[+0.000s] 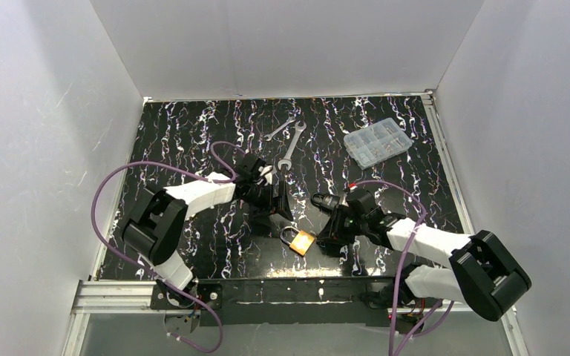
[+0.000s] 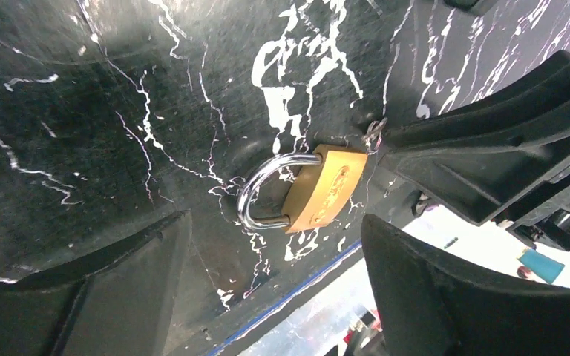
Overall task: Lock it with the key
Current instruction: Place the key at the center of the board, then pick up the lock from the center of the board.
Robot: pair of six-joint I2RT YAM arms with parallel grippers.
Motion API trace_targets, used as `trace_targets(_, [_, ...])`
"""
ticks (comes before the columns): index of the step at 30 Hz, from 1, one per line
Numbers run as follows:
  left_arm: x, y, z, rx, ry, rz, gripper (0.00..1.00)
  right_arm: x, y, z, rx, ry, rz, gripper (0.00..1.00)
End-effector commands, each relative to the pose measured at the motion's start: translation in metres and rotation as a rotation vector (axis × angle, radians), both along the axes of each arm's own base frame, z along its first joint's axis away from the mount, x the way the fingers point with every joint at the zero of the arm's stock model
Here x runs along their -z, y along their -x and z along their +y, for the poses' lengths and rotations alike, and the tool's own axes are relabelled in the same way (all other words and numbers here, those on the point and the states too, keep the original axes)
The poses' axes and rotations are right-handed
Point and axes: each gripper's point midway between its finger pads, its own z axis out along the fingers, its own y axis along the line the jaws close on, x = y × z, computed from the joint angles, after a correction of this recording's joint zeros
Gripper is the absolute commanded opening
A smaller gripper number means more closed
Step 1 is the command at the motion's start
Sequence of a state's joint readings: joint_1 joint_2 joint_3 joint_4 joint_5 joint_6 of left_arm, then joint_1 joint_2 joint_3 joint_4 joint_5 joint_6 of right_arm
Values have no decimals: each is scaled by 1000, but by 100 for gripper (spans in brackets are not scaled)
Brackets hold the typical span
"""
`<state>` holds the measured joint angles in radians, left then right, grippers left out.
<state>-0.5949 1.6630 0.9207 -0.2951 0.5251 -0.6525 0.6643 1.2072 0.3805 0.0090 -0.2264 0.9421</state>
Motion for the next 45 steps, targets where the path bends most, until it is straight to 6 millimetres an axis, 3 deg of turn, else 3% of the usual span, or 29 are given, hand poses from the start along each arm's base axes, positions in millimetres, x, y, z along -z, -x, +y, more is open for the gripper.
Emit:
trace_targets(1, [-36, -14, 13, 24, -68, -119, 88, -16, -8, -1, -7, 26, -48, 44])
trace_targets(5, [-56, -25, 21, -3, -112, -186, 95, -26, -7, -1, -21, 19, -70, 51])
trace_targets(11, [-73, -66, 84, -243, -350, -288, 98, -49, -9, -5, -20, 9, -130, 52])
trace_targets(15, [-75, -91, 131, -423, -480, -295, 98, -67, -9, -4, -24, -17, -164, 52])
trace_targets(18, [-70, -112, 151, -538, -474, -270, 95, -76, -9, -3, -27, -35, -179, 51])
trace_targets(23, [-47, -137, 157, -595, -450, -159, 89, -86, -8, 1, -36, -65, -187, 50])
trace_targets(31, [-13, -156, 165, -623, -548, -96, 84, -96, -7, 2, -32, -91, -194, 50])
trace_targets(38, [6, -159, 176, -634, -630, -74, 80, -102, -5, 3, -30, -110, -194, 49])
trace_targets(45, [26, -150, 172, -614, -630, -17, 68, -109, -6, 4, -24, -119, -198, 49])
